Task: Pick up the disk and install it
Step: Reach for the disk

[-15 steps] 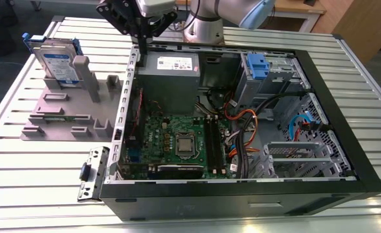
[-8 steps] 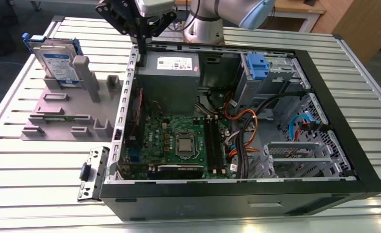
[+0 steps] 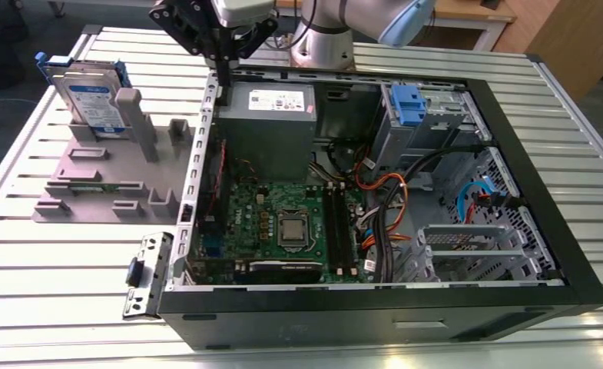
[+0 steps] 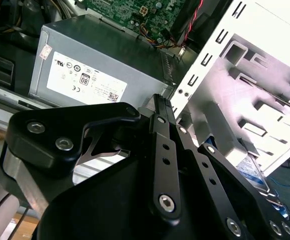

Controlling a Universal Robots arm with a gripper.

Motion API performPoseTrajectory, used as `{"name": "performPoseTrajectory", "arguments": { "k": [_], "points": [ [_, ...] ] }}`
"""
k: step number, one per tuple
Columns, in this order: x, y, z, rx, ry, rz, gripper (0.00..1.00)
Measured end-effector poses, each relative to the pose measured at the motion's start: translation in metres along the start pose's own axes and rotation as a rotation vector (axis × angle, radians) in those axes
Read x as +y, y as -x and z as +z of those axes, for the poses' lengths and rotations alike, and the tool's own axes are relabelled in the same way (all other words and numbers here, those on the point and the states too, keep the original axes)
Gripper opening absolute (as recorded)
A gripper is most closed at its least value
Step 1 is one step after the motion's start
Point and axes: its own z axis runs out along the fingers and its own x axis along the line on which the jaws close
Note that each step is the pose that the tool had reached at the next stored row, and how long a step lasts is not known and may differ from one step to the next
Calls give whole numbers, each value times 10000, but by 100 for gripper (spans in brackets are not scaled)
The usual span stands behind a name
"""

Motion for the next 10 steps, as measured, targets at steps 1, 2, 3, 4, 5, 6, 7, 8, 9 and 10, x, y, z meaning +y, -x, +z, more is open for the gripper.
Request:
{"name": "performPoseTrajectory", "arguments": {
  "k": [1, 2, 3, 4, 5, 6, 7, 8, 9, 10],
  "points": [
    [0, -2, 0, 0, 0, 0, 10],
    [0, -3, 0, 0, -1, 0, 10],
    [0, -5, 1, 0, -1, 0, 10],
    [-1, -8, 1, 0, 0, 0, 10],
    [-1, -10, 1, 0, -1, 0, 10],
    [-1, -12, 2, 0, -1, 0, 10],
    [-1, -14, 2, 0, -1, 0, 10],
    [-1, -16, 2, 0, -1, 0, 10],
    [-2, -18, 3, 0, 0, 0, 10],
    [-2, -20, 3, 0, 0, 0, 10]
  ]
}}
